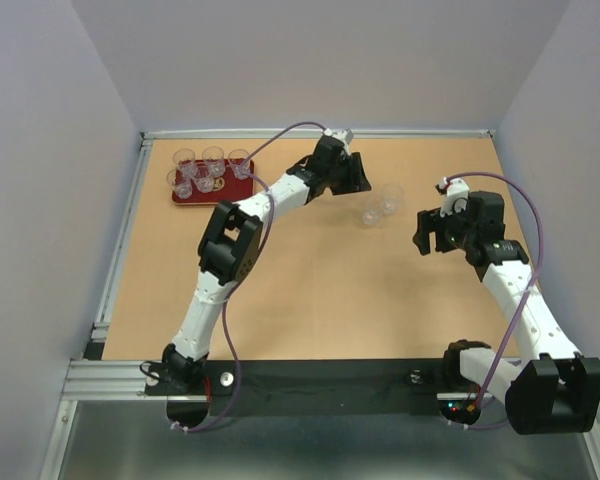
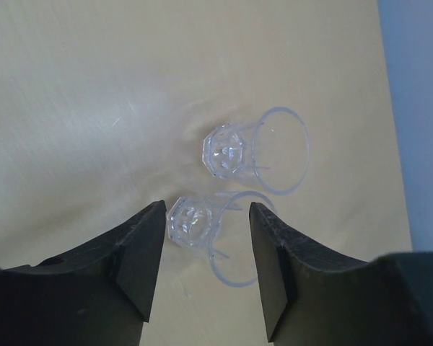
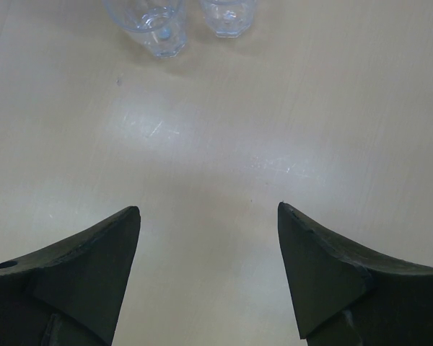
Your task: Place the glasses into the tray
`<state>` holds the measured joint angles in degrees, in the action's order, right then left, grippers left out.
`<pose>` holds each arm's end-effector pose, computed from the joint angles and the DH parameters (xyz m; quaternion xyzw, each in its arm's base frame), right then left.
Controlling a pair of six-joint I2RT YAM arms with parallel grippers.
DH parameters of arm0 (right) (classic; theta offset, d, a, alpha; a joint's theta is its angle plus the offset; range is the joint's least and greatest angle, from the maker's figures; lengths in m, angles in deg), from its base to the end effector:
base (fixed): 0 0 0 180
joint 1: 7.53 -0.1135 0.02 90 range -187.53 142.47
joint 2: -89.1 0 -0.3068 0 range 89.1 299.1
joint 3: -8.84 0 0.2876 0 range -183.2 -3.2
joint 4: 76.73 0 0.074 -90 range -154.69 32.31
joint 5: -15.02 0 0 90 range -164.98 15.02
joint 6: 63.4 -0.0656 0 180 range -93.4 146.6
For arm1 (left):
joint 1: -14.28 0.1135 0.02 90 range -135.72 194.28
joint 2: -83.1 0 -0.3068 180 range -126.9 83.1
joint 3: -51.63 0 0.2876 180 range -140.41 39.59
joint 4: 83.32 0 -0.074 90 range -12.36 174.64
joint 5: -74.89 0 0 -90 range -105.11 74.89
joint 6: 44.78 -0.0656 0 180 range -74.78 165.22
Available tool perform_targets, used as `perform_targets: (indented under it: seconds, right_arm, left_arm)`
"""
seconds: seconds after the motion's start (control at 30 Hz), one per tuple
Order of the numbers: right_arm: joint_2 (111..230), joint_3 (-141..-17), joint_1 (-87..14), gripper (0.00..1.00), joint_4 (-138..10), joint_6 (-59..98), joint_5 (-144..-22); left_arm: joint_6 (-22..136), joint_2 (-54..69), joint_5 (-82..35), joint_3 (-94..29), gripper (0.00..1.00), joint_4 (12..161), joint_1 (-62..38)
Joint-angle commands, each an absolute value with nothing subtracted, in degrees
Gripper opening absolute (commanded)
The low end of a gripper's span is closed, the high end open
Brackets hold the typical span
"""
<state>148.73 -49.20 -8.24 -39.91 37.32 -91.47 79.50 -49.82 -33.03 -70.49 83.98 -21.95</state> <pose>0.2594 0.0218 0.2852 -0.1508 0.8804 0.0911 0.4403 0.5015 -0.3925 0.2299 0.0994 0.8245 -0.4190 0.3671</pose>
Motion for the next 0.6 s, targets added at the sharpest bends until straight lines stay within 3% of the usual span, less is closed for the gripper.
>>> perform_targets:
  seconds: [0.0, 0.03, 0.13, 0.57]
  right_arm:
    - [147.54, -48.64, -7.80, 0.82, -42.80, 37.24, -90.97]
    - [147.63, -48.73, -7.80, 0.82, -42.72, 37.32, -90.97]
    - [147.54, -48.55, -7.80, 0.82, -42.80, 37.32, -90.97]
    - [147.72, -48.64, -7.80, 0.82, -42.80, 37.32, -90.97]
  left_arm:
    - [74.32, -49.87, -25.76, -77.39, 0.56, 76.39, -24.13]
    - [73.79, -50.05, -24.97, -78.00, 0.50, 75.25, -24.39]
    - [71.77, -50.40, -22.59, -78.88, 0.47, 73.31, -25.18]
    - [67.45, -52.60, -22.23, -81.78, 0.42, 69.09, -26.68]
